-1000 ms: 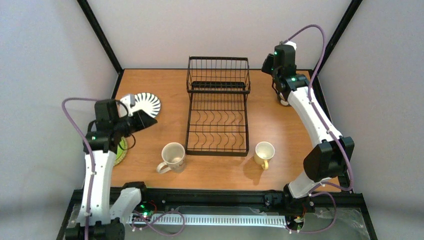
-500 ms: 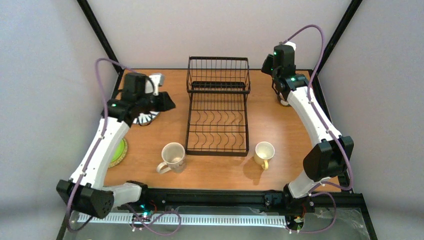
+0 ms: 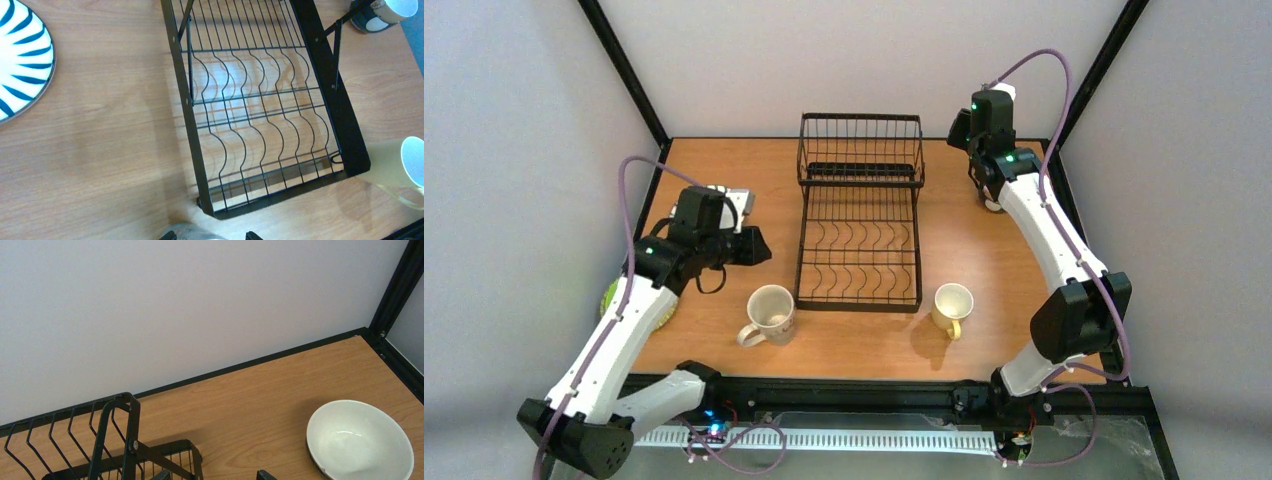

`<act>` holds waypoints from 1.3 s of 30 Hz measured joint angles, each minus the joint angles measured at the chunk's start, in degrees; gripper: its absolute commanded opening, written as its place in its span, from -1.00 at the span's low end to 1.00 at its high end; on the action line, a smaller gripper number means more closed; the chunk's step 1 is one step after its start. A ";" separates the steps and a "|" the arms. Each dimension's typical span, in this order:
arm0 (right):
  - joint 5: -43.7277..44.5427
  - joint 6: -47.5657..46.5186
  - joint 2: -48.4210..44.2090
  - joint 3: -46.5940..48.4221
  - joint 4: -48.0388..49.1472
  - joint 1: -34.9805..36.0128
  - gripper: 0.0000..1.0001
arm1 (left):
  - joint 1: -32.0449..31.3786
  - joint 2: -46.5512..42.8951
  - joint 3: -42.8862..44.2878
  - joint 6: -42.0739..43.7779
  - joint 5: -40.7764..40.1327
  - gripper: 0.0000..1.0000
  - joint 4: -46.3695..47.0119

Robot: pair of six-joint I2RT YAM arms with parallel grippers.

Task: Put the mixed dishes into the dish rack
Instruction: Grab the cup at the center of the board.

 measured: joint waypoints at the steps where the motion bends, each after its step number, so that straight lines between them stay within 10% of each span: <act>1: 0.00 0.00 0.00 -0.02 -0.02 0.00 0.99 | 0.00 -0.79 -0.31 -0.26 0.02 0.56 -0.55; 12: -1.38 -2.38 -0.61 -0.33 -0.63 2.84 0.99 | -0.15 -3.02 -2.40 -1.44 -0.44 0.56 -5.33; 39: 1.03 -5.44 6.86 5.68 -15.98 50.14 0.98 | -0.20 -7.04 7.93 -5.01 -21.24 0.69 -3.65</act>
